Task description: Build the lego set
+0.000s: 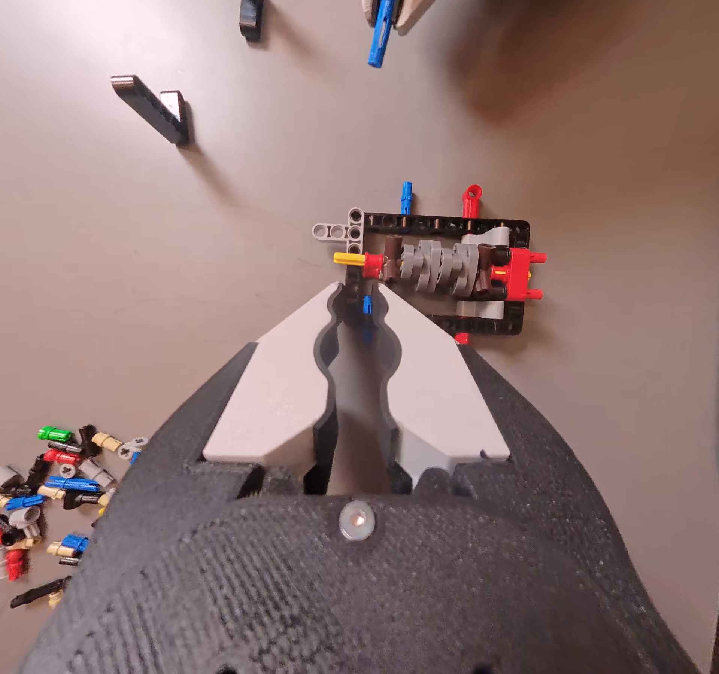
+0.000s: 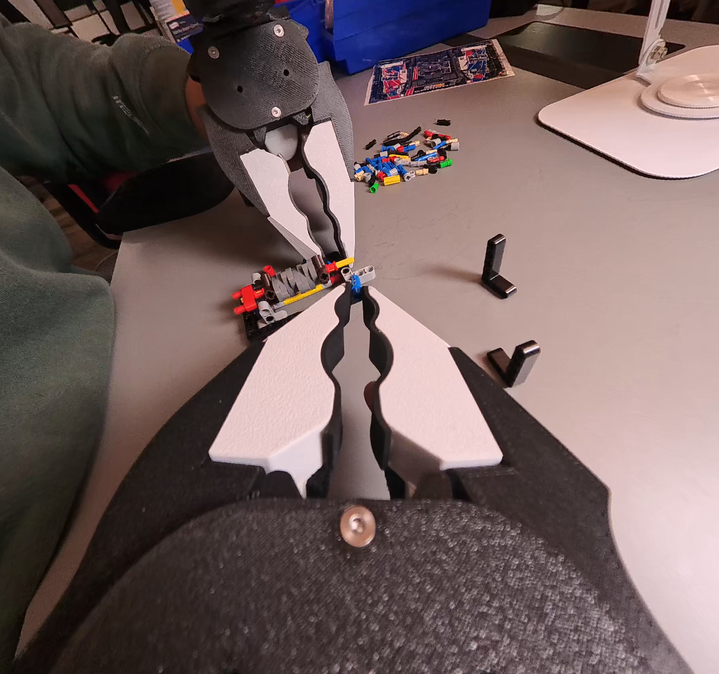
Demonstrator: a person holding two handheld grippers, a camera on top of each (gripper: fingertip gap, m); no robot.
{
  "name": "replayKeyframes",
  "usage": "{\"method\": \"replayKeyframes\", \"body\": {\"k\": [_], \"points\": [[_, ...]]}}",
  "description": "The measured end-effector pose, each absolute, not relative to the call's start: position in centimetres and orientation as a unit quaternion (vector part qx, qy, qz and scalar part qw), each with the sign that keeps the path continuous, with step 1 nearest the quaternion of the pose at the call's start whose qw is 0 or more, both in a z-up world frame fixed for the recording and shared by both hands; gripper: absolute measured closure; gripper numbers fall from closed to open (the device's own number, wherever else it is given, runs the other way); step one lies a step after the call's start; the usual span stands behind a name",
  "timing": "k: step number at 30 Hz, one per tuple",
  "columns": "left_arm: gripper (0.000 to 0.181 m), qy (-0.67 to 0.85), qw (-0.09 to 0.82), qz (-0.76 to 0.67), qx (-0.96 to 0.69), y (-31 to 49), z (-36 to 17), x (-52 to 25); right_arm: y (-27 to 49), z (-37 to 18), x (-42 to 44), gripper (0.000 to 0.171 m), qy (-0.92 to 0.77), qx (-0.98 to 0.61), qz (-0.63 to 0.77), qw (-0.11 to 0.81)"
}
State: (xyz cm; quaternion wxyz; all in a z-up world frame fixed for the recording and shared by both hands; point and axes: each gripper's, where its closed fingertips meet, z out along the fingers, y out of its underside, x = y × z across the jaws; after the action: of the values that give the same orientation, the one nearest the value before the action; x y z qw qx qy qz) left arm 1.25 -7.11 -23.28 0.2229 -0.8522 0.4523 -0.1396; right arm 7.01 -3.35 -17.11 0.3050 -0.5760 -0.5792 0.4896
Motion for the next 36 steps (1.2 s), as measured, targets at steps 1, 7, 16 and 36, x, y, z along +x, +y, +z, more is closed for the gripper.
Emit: {"method": "replayKeyframes", "body": {"k": [1, 7, 16, 36], "points": [[0.169, 0.457, 0.229, -0.139, -0.848, -7.1, -23.3, 1.3, -3.4, -17.2, 7.0, 0.168, -0.58, -0.576, 0.489, 0.305], [0.17, 0.459, 0.328, -0.174, -0.807, -7.1, -21.7, 2.2, -3.8, -17.2, 6.9, 0.168, -0.581, -0.57, 0.496, 0.302], [0.175, 0.447, 0.442, -0.158, -0.761, -6.9, -19.8, 2.1, -5.0, -17.9, 6.4, 0.168, -0.588, -0.57, 0.505, 0.272], [0.176, 0.416, 0.537, -0.177, -0.712, -6.7, -17.4, 2.3, -5.6, -16.7, 5.3, 0.168, -0.515, -0.588, 0.577, 0.236]]}}
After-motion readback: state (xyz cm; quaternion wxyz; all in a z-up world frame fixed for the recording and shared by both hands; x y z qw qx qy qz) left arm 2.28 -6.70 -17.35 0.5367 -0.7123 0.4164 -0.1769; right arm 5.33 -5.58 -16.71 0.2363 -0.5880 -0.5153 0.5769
